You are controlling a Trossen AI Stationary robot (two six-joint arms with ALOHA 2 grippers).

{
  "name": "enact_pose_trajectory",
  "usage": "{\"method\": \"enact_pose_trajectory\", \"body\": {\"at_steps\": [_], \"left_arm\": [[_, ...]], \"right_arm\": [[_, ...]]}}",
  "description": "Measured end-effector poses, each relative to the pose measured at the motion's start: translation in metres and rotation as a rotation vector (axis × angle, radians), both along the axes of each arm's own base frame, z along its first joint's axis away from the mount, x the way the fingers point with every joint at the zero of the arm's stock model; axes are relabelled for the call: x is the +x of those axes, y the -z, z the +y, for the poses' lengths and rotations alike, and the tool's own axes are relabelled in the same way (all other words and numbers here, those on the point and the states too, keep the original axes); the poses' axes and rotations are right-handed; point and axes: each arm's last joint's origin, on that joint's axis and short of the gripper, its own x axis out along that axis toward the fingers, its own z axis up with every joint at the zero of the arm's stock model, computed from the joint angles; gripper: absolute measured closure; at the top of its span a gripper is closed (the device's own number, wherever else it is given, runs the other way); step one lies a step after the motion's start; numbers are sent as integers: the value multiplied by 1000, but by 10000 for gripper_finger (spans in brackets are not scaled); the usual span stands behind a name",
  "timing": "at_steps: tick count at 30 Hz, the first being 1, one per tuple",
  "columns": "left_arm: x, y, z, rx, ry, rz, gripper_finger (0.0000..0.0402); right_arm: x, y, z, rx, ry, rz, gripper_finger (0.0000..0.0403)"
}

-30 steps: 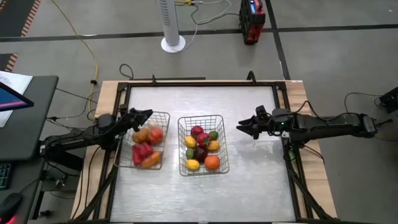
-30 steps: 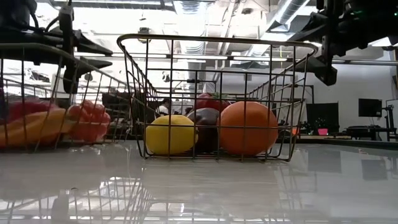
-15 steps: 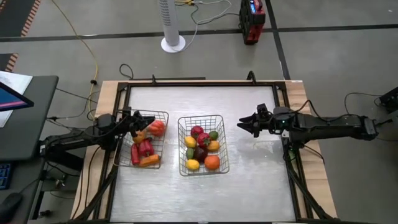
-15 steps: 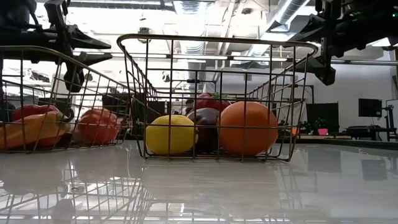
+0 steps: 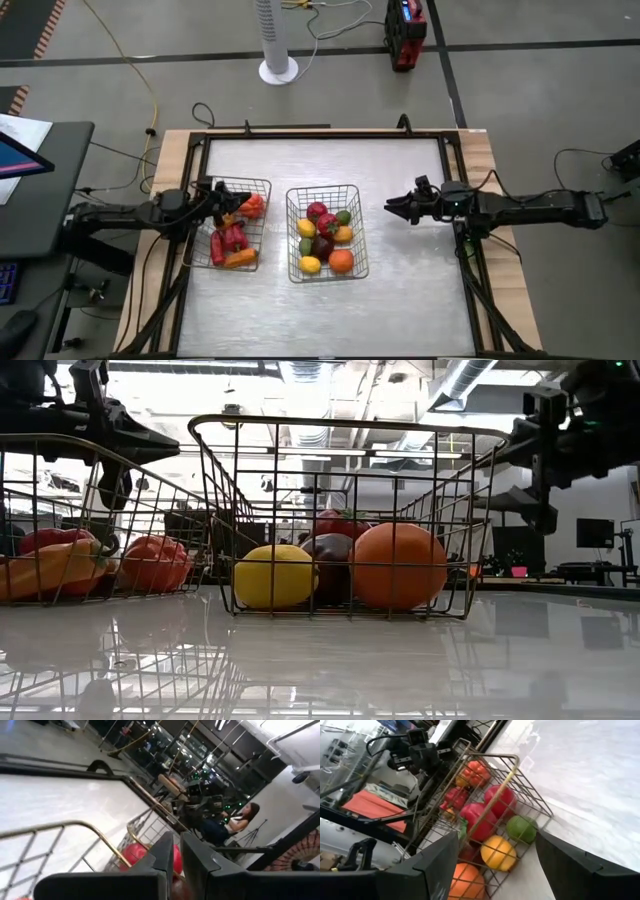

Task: Sort produce into baskets
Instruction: Return to Home Position

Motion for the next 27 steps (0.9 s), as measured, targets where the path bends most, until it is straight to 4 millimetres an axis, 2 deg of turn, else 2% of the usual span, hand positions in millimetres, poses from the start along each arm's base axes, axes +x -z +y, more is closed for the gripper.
{"method": "enact_pose_trajectory", "body": {"at_steps": [7, 15, 22, 27], "left_arm": [[7, -6, -10, -21, 11, -52, 381], [9, 2, -10, -123, -62, -12, 381], [9, 3, -9, -18, -91, 39, 381], [8, 0, -7, 53, -198, 41, 381]], "right_arm": [[-11, 15, -2, 4, 34, -20, 112], [-19, 26, -9, -4, 94, -30, 112], [-20, 27, -14, -4, 144, -19, 112], [-22, 33, -14, -47, 133, 60, 112]]}}
